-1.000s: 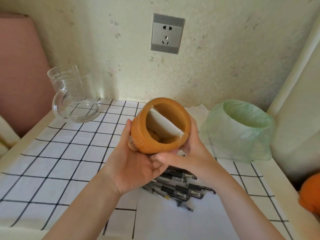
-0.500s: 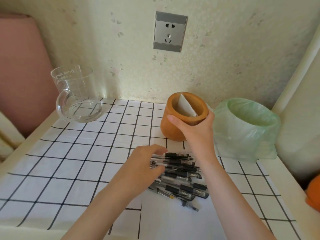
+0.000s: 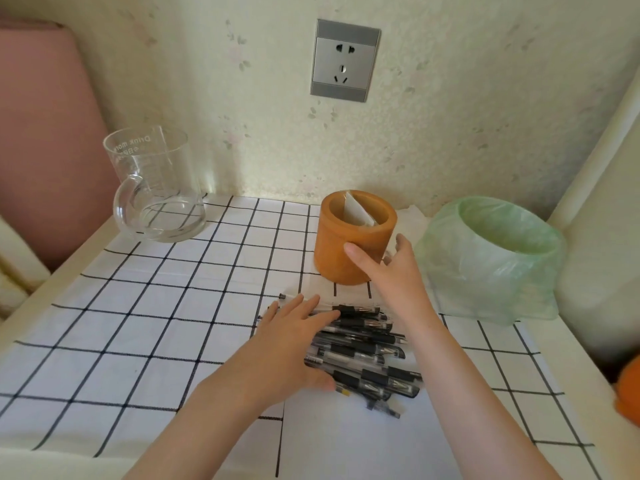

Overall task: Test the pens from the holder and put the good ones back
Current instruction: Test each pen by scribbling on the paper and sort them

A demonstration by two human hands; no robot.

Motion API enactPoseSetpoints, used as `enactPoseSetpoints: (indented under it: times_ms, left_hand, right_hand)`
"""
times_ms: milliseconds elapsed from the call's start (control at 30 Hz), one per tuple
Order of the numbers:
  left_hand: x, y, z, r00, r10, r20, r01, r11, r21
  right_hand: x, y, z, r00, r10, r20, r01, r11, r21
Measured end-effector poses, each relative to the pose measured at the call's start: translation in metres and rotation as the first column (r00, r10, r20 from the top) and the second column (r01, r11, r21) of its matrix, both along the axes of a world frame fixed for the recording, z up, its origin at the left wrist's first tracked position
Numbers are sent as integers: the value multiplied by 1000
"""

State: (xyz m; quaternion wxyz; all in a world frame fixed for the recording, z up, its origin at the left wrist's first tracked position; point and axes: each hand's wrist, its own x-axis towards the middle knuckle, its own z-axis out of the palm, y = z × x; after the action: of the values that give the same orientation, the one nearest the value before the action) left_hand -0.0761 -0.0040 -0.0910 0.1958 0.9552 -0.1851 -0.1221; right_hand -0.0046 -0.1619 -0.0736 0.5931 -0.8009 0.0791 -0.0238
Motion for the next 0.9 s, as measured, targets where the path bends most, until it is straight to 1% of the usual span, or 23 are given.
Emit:
enactPoseSetpoints:
  times_ms: [67, 167, 233, 267, 367, 400, 467, 500, 600, 633, 733, 833, 900]
  left_hand:
    - [0, 1, -1, 1000, 4, 17, -4, 1000, -2]
    - [-1, 2, -1, 999, 12, 41, -12, 1000, -14]
    - [-2, 3, -1, 998, 25, 60, -25, 1000, -12]
    - [-3, 4, -2, 996, 36, 76, -35, 999, -6]
    - [-6, 5, -3, 991, 60, 121, -63, 998, 14]
    - [-7, 5, -2, 988, 66, 137, -69, 997, 21]
    - [-9, 5, -3, 982, 79, 173, -87, 996, 36]
    - [-10, 5, -3, 978, 88, 190, -98, 994, 39]
    - [-11, 4, -6, 969, 116, 219, -130, 990, 51]
    - [-11, 4, -7, 968, 124, 220, -140, 988, 61]
    - [-10, 5, -8, 968, 131, 214, -151, 985, 83]
    - [-10, 7, -11, 978, 126, 168, -142, 986, 88]
    - [-9, 9, -15, 982, 125, 140, -138, 987, 84]
  right_hand:
    - [-6, -5, 1, 1000, -6, -6, 6, 1000, -25]
    - [-28, -13, 11, 998, -4, 68, 14, 988, -154]
    - [-46, -20, 17, 994, 86, 62, -67, 962, -264]
    - [-56, -24, 19, 987, 156, 22, -141, 938, -317]
    - [-81, -34, 14, 931, 328, -158, -364, 810, -460]
    - [-85, -37, 10, 911, 360, -199, -410, 756, -510]
    - [-89, -41, 3, 885, 404, -231, -456, 654, -604]
    - [-89, -42, 0, 877, 424, -225, -464, 627, -626]
    - [-89, -45, -3, 862, 469, -192, -476, 619, -624]
    - [-89, -46, -3, 851, 486, -200, -492, 604, -627]
    - [-89, -45, -4, 798, 543, -262, -568, 531, -629]
    - [-88, -44, -8, 738, 584, -338, -631, 420, -652]
    - [-86, -44, -11, 738, 579, -347, -625, 393, -674]
